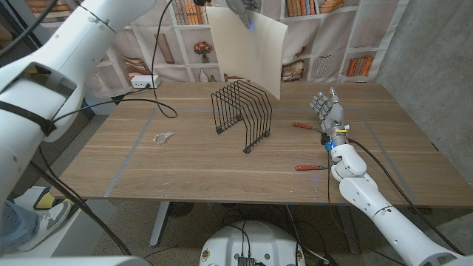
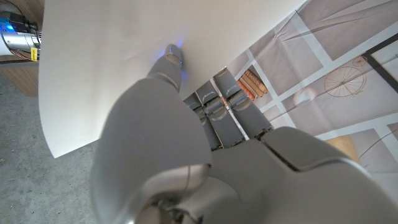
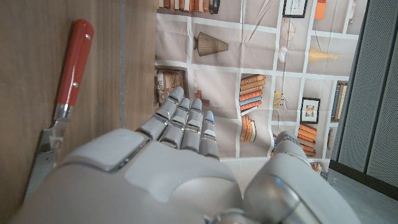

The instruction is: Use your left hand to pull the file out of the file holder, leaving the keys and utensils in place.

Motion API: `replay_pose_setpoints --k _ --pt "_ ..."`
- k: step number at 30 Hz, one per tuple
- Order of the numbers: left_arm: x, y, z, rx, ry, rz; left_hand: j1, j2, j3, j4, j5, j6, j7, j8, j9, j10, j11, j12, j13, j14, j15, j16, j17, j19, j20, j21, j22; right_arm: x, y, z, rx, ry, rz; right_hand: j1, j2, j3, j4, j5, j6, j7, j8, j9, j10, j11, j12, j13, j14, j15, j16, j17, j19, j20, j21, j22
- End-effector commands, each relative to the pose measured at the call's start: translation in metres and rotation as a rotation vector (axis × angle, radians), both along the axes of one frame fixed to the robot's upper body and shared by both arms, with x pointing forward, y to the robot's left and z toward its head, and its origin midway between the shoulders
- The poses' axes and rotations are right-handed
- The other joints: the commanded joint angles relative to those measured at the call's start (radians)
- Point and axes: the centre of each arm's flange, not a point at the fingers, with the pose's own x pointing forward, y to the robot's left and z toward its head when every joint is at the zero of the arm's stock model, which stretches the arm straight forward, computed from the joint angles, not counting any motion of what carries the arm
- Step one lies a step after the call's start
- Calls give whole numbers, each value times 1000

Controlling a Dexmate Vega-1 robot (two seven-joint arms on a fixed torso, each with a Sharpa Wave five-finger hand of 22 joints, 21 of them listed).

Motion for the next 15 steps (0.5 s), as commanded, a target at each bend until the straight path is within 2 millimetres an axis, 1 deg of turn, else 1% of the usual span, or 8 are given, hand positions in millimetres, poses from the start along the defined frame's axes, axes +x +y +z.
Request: replay_pose_setpoints --k 1,5,10,15 --pt "-15 6 20 -49 -39 -33 3 9 1 2 0 4 -7 0 6 1 -6 -5 5 2 -2 -1 6 -6 -10 4 2 2 1 7 -8 1 -1 7 7 1 -9 3 5 -3 3 6 11 -3 -2 2 11 0 0 3 7 -9 -4 3" --pt "-18 6 24 -63 -44 -45 3 10 1 2 0 3 -8 0 6 -1 -5 -7 8 1 -2 -2 7 -6 -10 4 2 2 -2 9 -9 -1 -6 8 7 1 -9 3 6 -1 3 6 11 -3 -2 2 11 0 0 3 7 -9 -5 3" --pt "-17 1 21 -51 -44 -39 4 11 1 2 0 4 -7 0 6 -1 -5 -8 12 0 -2 -3 8 -8 -10 4 2 2 -5 11 -7 0 -8 8 8 1 -10 3 6 -1 2 6 11 -2 -3 2 11 1 -1 3 9 -9 -7 3" --pt "-19 2 21 -57 -45 -41 4 11 1 2 0 3 -8 -1 6 -1 -5 -10 16 -1 -2 -3 10 -9 -9 4 2 3 -5 13 -11 0 -5 8 8 0 -10 3 7 -1 2 6 11 -2 -4 2 11 0 -1 3 9 -9 -9 3"
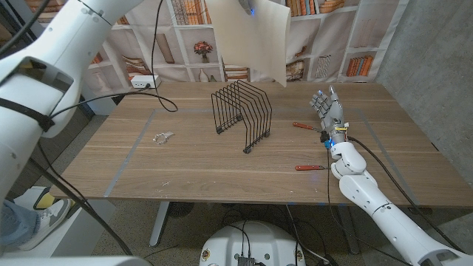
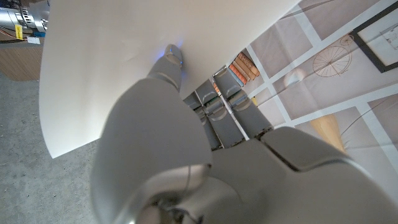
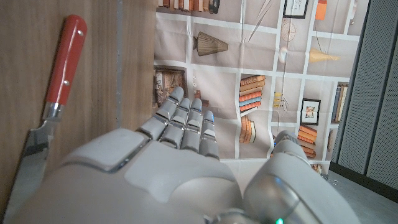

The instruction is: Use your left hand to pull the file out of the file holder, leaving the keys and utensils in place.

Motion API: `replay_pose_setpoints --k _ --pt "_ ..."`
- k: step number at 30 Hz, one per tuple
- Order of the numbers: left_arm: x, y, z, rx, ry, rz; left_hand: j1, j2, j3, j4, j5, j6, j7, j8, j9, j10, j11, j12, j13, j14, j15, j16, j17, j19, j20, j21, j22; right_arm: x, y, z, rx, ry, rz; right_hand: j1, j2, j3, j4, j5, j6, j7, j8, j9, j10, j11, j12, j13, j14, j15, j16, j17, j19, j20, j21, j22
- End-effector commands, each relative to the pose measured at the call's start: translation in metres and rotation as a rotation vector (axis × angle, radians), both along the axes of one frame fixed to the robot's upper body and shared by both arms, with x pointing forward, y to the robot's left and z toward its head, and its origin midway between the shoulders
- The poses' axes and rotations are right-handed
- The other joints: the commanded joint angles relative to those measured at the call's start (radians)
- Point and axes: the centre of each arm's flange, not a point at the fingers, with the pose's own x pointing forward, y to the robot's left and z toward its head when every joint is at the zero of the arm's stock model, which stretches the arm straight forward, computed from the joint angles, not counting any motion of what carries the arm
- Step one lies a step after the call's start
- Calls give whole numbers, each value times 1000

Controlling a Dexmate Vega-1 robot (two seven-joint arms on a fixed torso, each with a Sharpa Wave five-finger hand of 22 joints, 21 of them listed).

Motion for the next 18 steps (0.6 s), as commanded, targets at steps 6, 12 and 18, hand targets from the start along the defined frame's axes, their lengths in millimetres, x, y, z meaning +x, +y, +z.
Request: replay_pose_setpoints --k 6,12,18 --pt "-6 -2 2 -13 -8 -3 -1 8 1 3 -1 0 -6 -2 5 -1 0 -5 10 -1 -1 -4 6 -4 -12 4 2 2 -4 8 -8 -2 3 4 3 6 -5 3 7 -1 2 6 12 -2 -3 2 13 -1 -1 3 10 -9 -6 3" --pt "-3 -2 0 -15 -1 2 -1 9 1 3 -1 -1 -6 -3 5 -1 -4 -7 13 -2 -2 -4 7 -6 -12 3 2 5 -3 8 -12 3 8 4 3 6 -5 3 8 -2 2 6 11 -2 -4 2 13 1 -2 3 11 -9 -8 3" --pt "1 0 -1 -16 8 15 0 9 1 3 -1 0 -6 -3 6 -2 -3 -10 16 -2 -2 -4 9 -7 -10 4 2 9 0 5 -9 7 20 4 4 5 -6 3 7 -1 1 6 12 -2 -4 2 12 0 -3 4 13 -8 -11 3"
